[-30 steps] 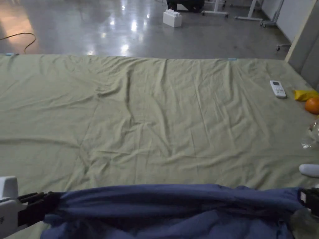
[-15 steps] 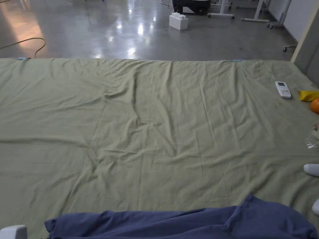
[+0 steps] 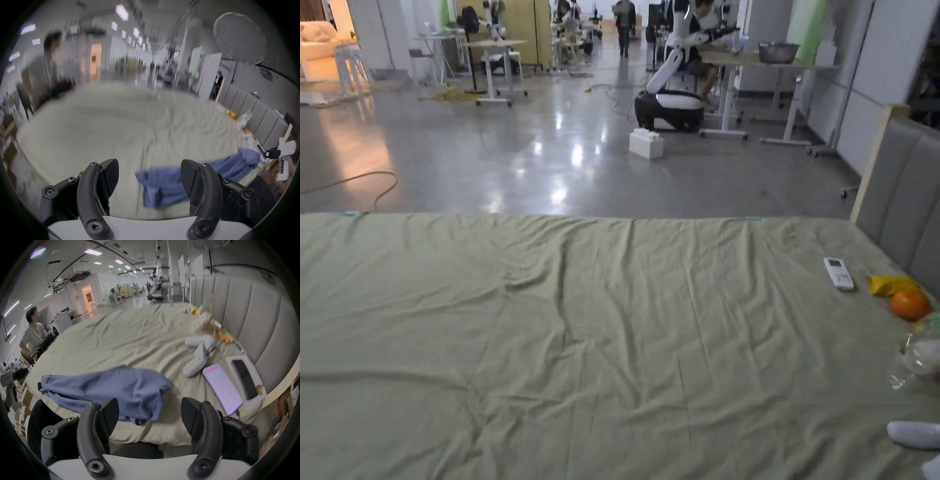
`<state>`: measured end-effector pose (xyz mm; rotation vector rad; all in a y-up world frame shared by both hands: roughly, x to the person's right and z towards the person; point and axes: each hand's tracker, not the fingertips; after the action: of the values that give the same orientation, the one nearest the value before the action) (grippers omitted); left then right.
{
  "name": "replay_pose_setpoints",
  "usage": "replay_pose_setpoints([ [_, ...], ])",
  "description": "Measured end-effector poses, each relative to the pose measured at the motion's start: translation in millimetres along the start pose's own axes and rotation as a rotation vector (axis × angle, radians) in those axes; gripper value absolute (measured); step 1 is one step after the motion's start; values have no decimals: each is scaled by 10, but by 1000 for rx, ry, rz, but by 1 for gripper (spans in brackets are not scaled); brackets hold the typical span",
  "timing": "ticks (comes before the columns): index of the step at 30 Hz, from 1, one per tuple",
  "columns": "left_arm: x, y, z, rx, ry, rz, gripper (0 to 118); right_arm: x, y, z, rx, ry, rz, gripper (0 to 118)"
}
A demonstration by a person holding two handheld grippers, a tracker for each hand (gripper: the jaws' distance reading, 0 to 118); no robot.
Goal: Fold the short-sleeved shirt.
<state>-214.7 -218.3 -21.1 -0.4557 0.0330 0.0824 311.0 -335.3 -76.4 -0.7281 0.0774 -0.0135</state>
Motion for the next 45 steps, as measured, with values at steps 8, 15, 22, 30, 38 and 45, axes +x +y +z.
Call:
replay_pose_setpoints([
  [8, 909, 28, 1303, 462, 62, -105, 87, -932, 311, 974, 462, 153, 3, 83],
  [15, 1370, 29, 1521, 426, -12, -186, 78, -1536, 550, 1198, 666, 111, 255, 80],
  [22, 1436, 43, 1559, 415, -26, -215, 4, -1642, 537, 1214, 662, 136, 180, 22],
  [30, 1312, 22, 1547, 365, -98, -209, 0, -1580, 524, 1225, 669, 127, 159, 0],
  [38, 1316, 75, 1577, 371, -115, -228, 0, -1553, 510, 1193, 668, 106, 142, 0],
  [45, 1167, 180, 1472, 348, -128, -175, 0, -1505, 506, 1132, 640, 108, 110, 0],
])
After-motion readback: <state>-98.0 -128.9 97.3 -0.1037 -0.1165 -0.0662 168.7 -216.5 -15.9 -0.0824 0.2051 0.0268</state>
